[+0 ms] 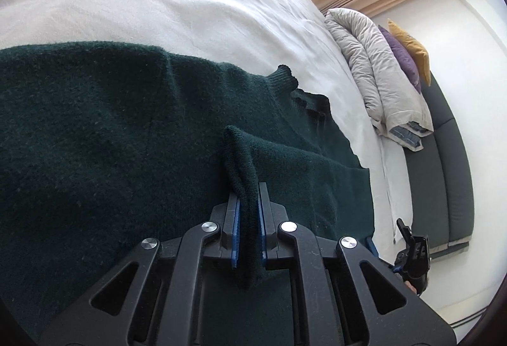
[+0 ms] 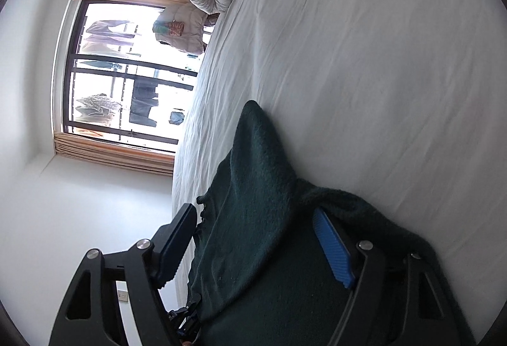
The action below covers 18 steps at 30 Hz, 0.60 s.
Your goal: Fold small clothes
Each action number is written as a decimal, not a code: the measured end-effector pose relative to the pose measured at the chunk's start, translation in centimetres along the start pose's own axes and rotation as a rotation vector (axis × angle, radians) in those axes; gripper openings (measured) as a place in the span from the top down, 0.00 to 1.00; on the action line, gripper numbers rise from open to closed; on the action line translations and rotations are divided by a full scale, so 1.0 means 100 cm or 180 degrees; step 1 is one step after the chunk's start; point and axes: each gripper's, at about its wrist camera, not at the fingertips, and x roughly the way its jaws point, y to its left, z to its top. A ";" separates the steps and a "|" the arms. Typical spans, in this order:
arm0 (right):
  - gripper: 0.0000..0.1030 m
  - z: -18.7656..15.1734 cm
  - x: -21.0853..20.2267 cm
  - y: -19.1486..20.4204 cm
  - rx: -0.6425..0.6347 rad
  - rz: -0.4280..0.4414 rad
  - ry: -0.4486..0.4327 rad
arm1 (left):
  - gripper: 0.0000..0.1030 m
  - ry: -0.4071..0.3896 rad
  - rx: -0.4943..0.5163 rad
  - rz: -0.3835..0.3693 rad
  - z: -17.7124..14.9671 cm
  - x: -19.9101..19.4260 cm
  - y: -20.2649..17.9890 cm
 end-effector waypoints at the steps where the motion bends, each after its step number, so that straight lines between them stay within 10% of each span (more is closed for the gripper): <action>1: 0.23 -0.004 0.000 0.002 0.0004 0.0004 0.0020 | 0.91 -0.0005 0.0009 0.0016 -0.002 -0.001 0.000; 8: 0.16 -0.005 0.038 0.023 -0.0119 -0.0047 0.0282 | 0.91 0.0001 0.0106 0.0089 -0.011 -0.002 -0.007; 18: 0.53 0.026 0.018 -0.015 0.0184 0.0144 0.0038 | 0.91 0.0024 0.0120 0.0008 -0.016 0.001 -0.006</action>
